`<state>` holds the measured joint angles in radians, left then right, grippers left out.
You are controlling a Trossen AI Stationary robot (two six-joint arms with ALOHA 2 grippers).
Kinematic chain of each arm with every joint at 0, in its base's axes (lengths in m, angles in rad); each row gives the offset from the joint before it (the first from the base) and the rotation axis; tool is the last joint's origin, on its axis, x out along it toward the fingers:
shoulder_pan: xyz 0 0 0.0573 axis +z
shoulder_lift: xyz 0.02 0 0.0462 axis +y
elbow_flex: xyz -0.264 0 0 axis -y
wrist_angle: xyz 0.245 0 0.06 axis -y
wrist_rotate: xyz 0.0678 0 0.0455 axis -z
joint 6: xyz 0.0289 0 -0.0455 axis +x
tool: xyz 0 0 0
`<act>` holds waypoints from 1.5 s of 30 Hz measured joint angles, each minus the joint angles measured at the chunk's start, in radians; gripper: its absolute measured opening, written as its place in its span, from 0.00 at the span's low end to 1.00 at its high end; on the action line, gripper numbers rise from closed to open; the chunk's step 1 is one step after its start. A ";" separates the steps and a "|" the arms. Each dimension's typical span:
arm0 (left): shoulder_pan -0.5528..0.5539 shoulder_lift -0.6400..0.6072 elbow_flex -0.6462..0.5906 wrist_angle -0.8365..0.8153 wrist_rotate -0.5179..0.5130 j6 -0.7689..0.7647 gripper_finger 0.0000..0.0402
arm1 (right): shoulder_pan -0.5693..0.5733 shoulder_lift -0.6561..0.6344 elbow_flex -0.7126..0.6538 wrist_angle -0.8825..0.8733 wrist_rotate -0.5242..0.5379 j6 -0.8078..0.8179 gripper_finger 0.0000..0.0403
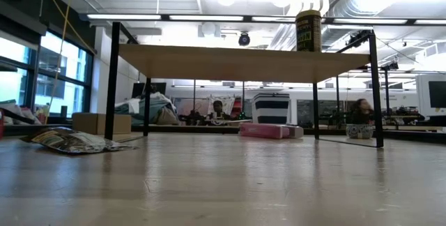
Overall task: Shelf spices
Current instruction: Put the red seasoning can on the shelf
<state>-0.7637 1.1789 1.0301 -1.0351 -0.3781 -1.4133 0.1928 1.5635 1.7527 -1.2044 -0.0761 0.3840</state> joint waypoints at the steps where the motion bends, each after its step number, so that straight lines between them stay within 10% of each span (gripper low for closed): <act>1: -0.001 -0.007 0.000 -0.017 0.002 0.008 0.01 | 0.000 0.000 0.000 0.010 -0.007 0.001 0.01; 15: -0.042 0.029 -0.074 -0.109 0.132 -0.068 0.41 | 0.068 0.036 0.000 0.040 0.050 0.053 0.00; 22: -0.062 0.073 -0.109 0.120 0.168 -0.074 0.55 | 0.105 0.141 0.000 0.094 0.069 0.055 0.00; 45: -0.044 0.319 -0.111 0.104 0.214 -0.209 0.26 | 0.114 0.311 0.000 0.187 0.036 0.030 0.00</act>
<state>-0.8079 1.4983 0.9194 -0.9314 -0.1642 -1.6218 0.3069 1.8748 1.7527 -1.0176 -0.0400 0.4142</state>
